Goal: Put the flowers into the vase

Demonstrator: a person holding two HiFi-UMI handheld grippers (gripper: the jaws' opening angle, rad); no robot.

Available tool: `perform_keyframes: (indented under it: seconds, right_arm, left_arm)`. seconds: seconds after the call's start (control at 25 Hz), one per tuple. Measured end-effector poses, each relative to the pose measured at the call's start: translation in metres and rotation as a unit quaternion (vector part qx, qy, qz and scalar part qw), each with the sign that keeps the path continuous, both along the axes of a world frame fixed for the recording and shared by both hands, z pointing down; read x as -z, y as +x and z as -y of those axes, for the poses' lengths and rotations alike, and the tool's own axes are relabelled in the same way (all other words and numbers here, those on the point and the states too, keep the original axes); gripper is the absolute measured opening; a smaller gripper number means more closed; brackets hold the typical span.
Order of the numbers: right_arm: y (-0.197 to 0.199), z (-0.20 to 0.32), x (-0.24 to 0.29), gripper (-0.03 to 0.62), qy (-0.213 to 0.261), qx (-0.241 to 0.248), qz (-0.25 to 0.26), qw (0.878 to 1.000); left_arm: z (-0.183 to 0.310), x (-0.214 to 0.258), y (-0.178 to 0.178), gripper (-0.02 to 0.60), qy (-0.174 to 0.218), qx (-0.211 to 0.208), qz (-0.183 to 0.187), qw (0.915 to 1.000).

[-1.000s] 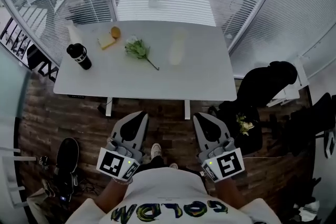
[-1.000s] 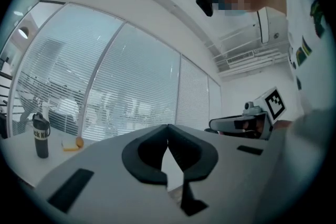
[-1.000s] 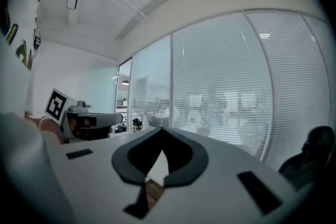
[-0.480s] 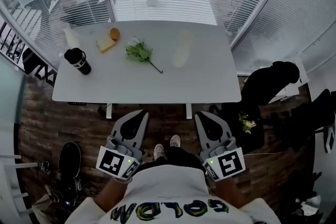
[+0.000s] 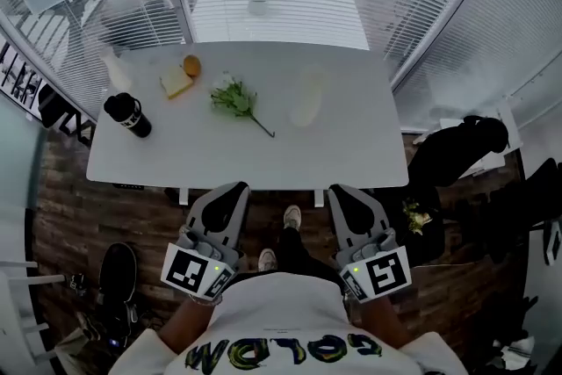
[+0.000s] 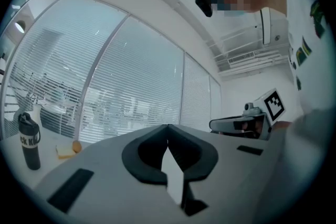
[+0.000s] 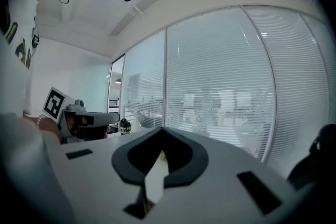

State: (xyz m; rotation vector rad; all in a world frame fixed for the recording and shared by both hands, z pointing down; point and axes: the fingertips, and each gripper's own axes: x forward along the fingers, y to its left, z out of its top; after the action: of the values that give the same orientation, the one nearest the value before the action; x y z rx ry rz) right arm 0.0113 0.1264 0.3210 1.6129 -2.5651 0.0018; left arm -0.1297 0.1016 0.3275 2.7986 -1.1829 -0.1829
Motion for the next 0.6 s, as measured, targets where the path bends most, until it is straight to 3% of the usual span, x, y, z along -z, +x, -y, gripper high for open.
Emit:
perform_keyframes:
  seconds: [0.28, 0.6]
  right_arm:
    - [0.029, 0.057, -0.005, 0.009, -0.004, 0.0, 0.006, 1.0]
    - [0.087, 0.132, -0.01, 0.009, -0.005, 0.004, 0.014, 1.0]
  left_arm:
    - [0.057, -0.001, 0.03, 0.014, -0.002, 0.0, 0.003, 1.0]
    - [0.131, -0.004, 0.087, 0.014, -0.004, 0.003, 0.01, 0.9999]
